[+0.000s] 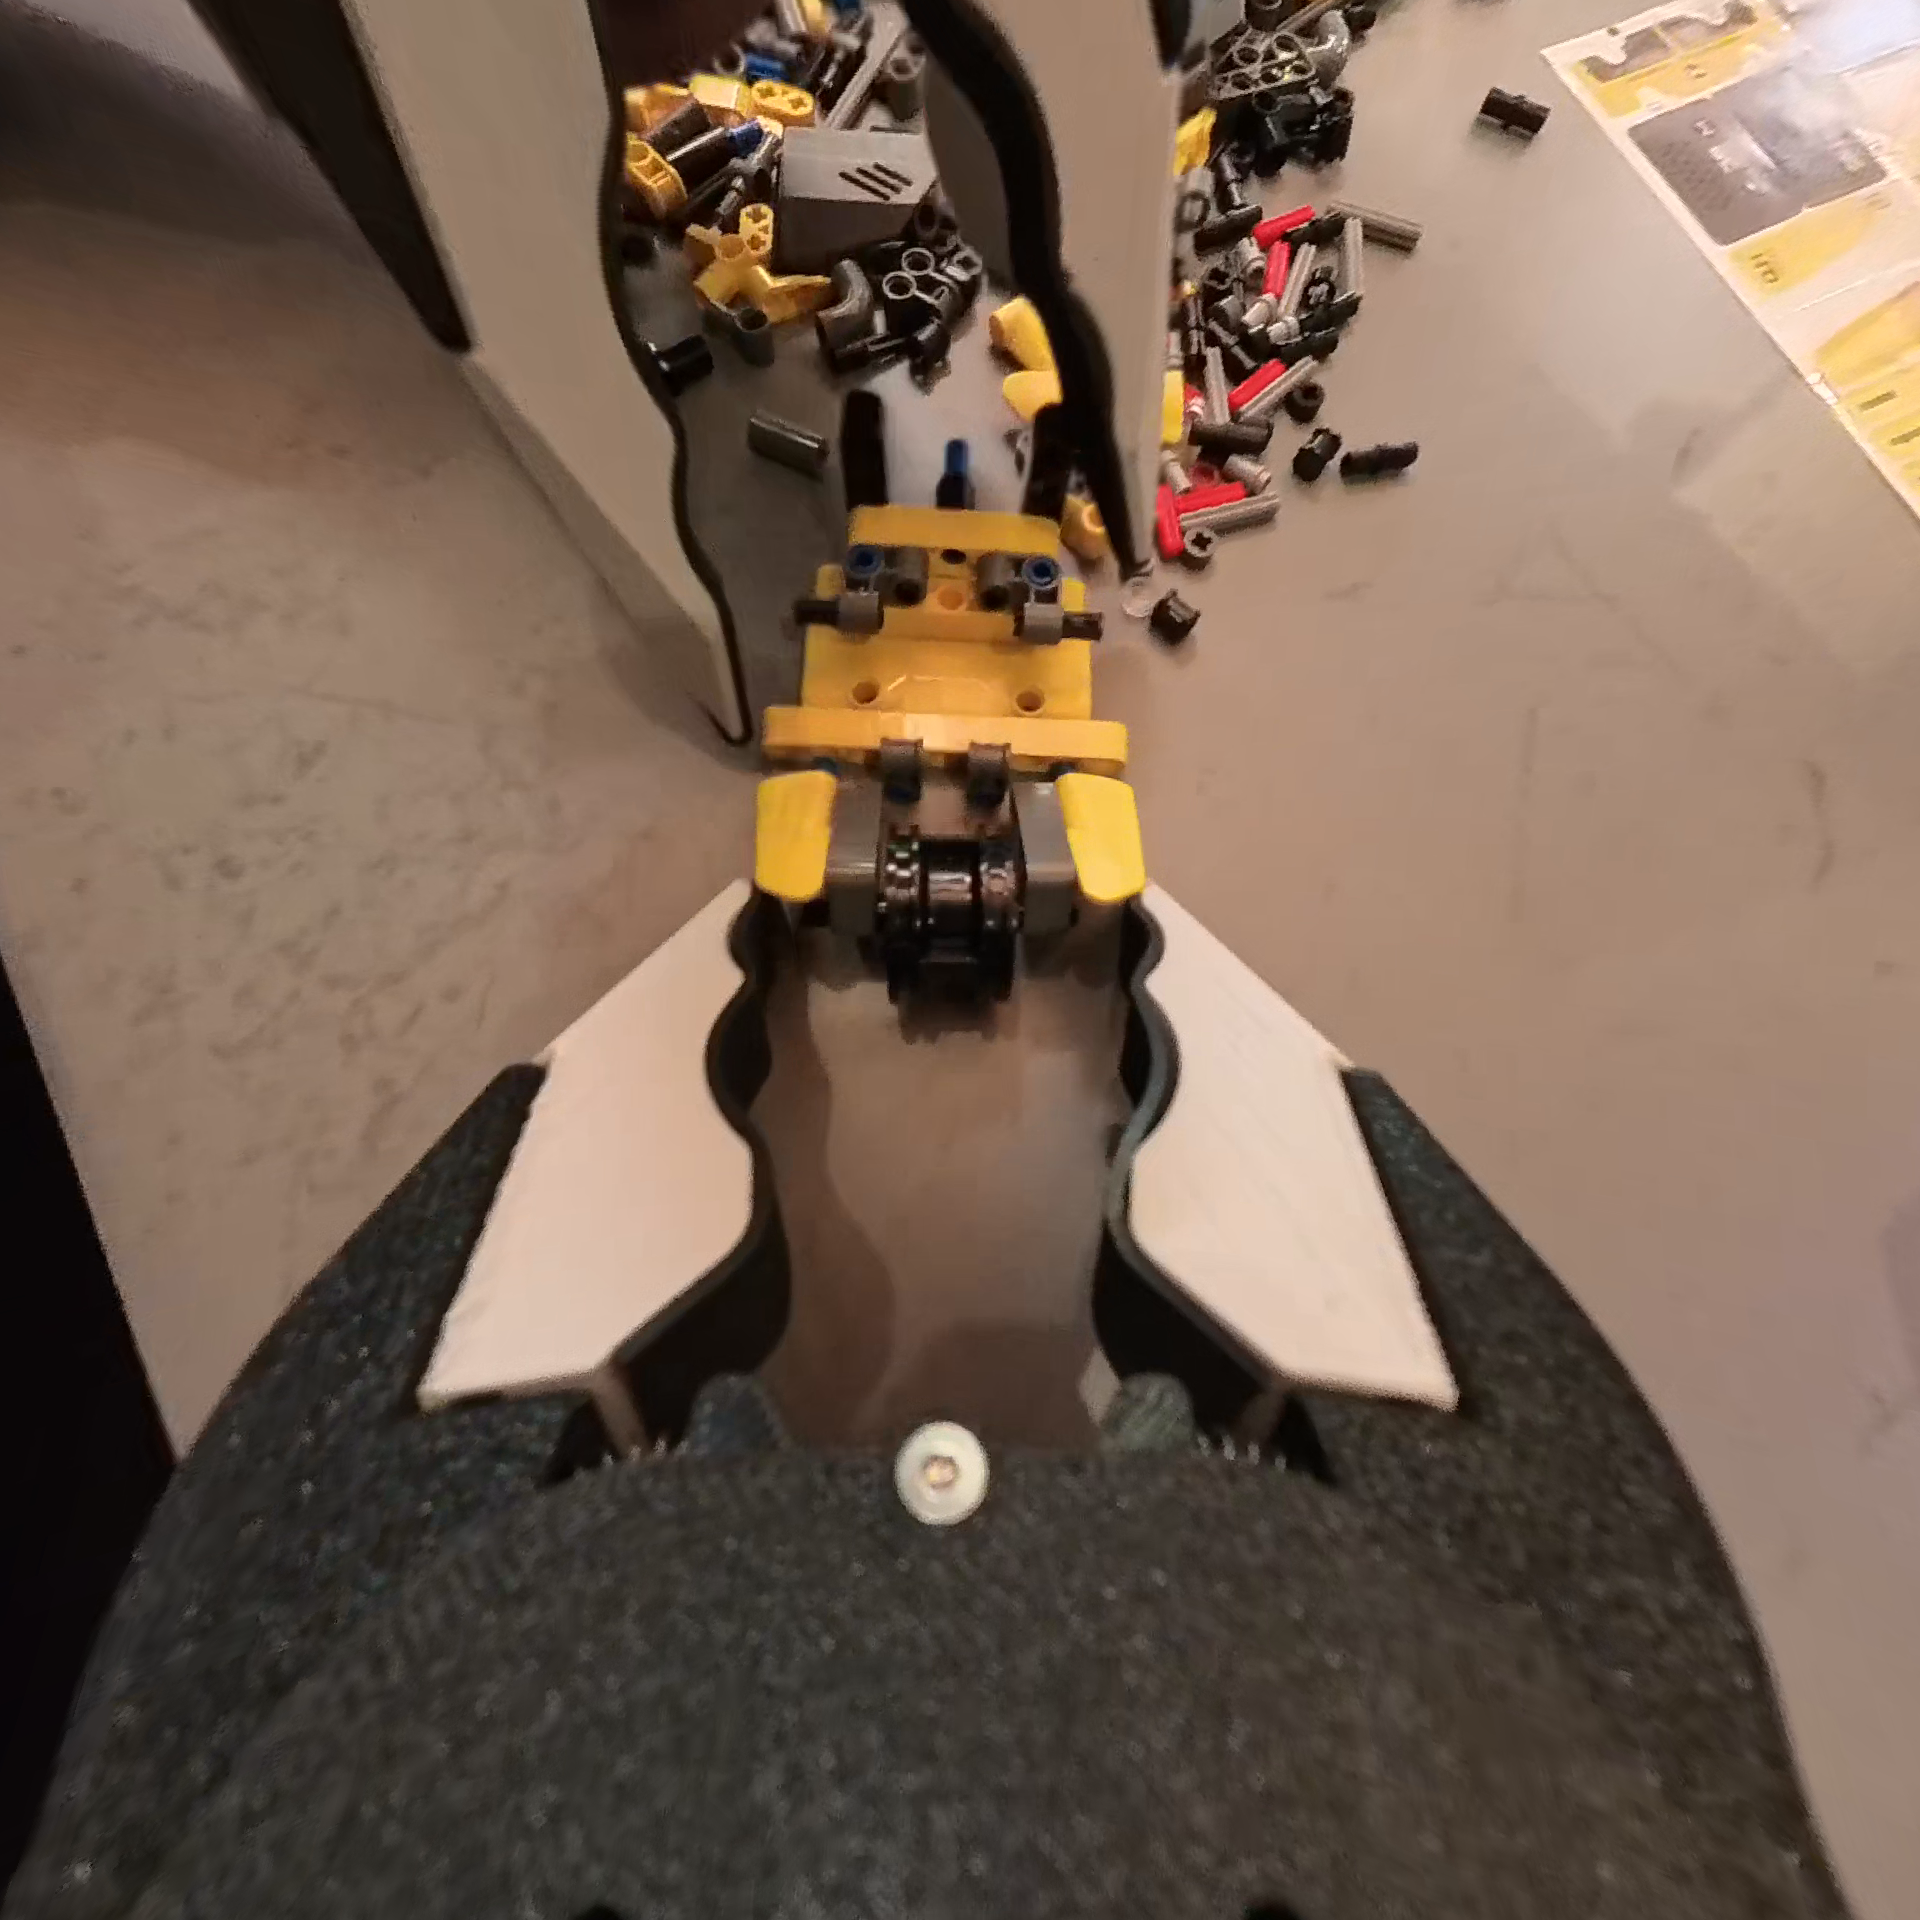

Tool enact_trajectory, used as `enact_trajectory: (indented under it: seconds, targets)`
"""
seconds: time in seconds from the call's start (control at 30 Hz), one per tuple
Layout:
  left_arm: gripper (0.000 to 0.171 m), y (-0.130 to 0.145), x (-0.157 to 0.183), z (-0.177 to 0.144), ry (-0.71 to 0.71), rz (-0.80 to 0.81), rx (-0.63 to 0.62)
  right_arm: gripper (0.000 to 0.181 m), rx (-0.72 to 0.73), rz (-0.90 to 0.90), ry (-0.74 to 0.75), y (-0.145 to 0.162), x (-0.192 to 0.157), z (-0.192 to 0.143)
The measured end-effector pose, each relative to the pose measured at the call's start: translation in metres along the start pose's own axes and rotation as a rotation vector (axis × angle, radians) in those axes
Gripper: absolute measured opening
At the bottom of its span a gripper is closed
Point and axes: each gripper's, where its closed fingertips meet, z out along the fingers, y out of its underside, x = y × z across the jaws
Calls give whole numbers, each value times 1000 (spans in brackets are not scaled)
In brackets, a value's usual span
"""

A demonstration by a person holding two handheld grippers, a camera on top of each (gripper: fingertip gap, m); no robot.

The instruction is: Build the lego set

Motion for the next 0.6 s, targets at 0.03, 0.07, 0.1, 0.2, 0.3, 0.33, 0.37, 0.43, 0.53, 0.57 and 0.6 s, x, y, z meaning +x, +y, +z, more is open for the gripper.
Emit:
enact_trajectory:
  seconds: [0.03,0.07,0.1,0.2,0.3,0.33,0.37,0.43,0.53,0.57,0.6]
  targets:
    - [74,2,0,2,-5,0,-13,66,1,0,0,-1,0,1]
    - [74,5,2,4,2,-2,-24,62,3,-3,-4,-2,0,1]
    - [73,4,3,4,9,-12,-14,62,8,-10,-5,-3,0,2]
    - [73,5,4,4,11,-25,-5,62,29,-28,-9,-7,0,2]
    - [73,5,5,4,13,-26,4,61,33,-26,-20,-8,0,2]
    - [73,5,5,4,14,-26,5,61,30,-23,-25,-7,0,1]
    - [72,6,6,4,17,-27,5,61,27,-22,-31,-6,0,1]
    - [69,7,8,3,25,-25,3,60,17,-27,-35,-2,0,-1]
    - [61,8,13,2,36,-21,-1,60,2,-27,-49,5,-2,-5]
    - [59,9,15,2,37,-20,-3,60,-1,-27,-59,7,-4,-7]
    - [58,9,16,2,38,-16,-8,60,-2,-29,-69,9,-5,-8]
